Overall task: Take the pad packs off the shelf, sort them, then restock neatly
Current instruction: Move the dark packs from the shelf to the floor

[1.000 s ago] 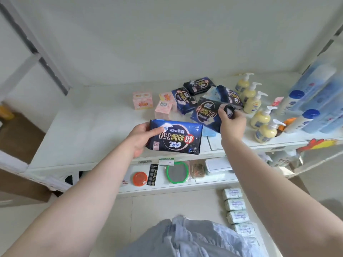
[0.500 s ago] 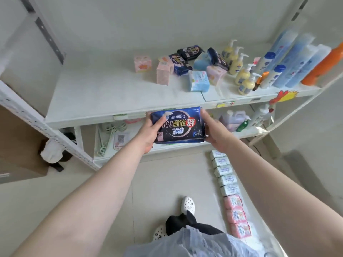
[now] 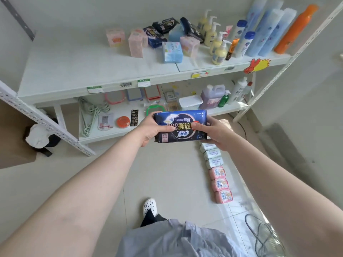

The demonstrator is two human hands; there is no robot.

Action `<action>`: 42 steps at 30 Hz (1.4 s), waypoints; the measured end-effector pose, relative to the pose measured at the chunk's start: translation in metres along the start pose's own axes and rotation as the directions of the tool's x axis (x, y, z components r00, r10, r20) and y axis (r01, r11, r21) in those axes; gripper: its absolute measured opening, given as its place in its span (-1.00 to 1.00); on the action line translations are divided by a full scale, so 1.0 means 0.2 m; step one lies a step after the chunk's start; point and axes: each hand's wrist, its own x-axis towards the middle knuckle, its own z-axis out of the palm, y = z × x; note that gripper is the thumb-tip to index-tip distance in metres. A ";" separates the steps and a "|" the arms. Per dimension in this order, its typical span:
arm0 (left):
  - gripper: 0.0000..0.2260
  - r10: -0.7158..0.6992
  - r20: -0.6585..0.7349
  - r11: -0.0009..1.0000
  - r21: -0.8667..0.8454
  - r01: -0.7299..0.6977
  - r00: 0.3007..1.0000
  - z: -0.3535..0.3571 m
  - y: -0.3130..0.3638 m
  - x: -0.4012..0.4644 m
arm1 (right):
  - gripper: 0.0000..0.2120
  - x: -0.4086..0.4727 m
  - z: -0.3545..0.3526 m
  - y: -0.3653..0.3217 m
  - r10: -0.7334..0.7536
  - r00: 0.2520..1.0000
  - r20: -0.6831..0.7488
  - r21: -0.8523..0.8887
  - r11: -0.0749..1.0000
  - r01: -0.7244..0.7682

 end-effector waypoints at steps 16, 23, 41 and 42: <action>-0.37 0.254 0.034 0.898 0.362 -0.248 0.967 0.52 -0.17 -0.09 | -0.47 -0.08 -0.37 0.37 0.354 0.894 0.276 0.353 0.827 -0.437; -0.36 0.007 0.095 0.858 0.511 -0.055 0.995 0.47 -0.24 0.34 | -0.45 0.30 -0.37 0.49 0.418 0.902 0.106 0.545 0.734 -0.404; -0.68 -0.452 -0.021 0.886 0.102 0.452 0.892 0.64 -1.44 1.99 | -0.47 1.98 -0.51 1.63 0.555 0.814 -0.170 0.461 0.775 -0.433; -0.69 -0.447 -0.040 0.889 0.092 0.449 0.894 0.64 -1.55 2.10 | -0.50 2.10 -0.51 1.74 0.553 0.817 -0.165 0.453 0.778 -0.435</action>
